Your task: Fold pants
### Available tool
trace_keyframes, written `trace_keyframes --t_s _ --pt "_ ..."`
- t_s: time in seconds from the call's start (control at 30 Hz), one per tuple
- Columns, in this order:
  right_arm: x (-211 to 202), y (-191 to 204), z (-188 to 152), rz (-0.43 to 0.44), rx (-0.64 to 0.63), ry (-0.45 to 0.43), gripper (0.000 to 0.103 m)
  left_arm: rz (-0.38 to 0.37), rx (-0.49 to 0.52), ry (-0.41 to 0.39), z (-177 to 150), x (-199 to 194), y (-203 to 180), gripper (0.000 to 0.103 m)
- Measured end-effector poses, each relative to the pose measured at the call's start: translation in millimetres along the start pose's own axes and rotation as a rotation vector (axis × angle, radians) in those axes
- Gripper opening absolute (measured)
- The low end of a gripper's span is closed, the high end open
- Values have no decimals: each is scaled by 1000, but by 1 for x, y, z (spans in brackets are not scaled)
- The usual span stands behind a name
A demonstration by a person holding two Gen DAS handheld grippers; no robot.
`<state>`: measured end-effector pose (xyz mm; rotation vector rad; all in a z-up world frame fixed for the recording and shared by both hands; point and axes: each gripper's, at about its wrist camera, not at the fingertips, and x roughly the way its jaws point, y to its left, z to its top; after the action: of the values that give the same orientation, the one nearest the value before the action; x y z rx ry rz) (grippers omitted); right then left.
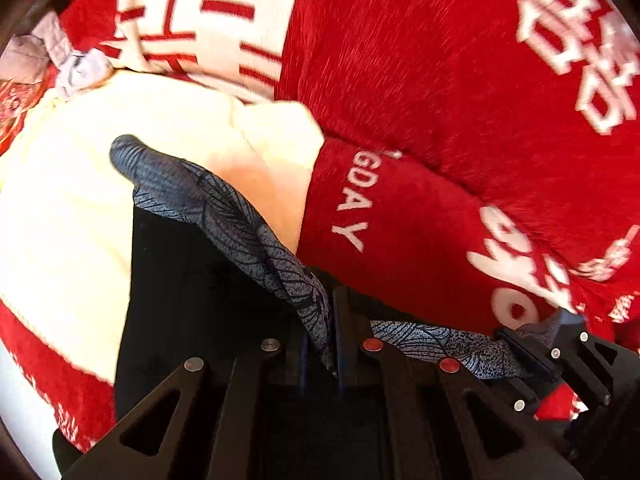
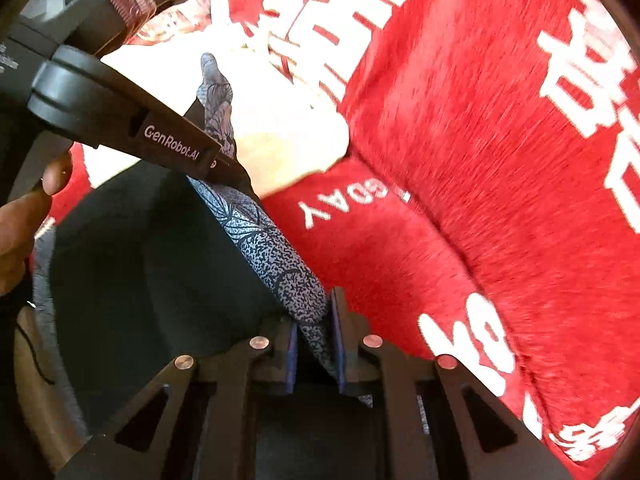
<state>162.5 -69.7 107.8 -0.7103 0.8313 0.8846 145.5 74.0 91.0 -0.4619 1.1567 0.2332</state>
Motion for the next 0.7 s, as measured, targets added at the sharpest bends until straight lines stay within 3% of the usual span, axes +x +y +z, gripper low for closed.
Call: trace_keyframes --t_s 0.13,0.3,0.53,0.63,0.7 --pt "-45 37 -13 -56 -17 -57 15 -62 16 -44 -31 -43 14 11" --pt "-76 97 -42 -98 -14 -74 15 -109 15 -51 -80 -55 41 11" --pt "-57 163 -86 -115 45 4 15 -108 -26 47 -156 -33 81 11" --pt "-41 177 -99 -118 70 40 15 -110 -52 105 -176 -12 93 12" --pt "-34 181 -104 -122 95 59 16 -124 -60 102 -184 -6 97 12"
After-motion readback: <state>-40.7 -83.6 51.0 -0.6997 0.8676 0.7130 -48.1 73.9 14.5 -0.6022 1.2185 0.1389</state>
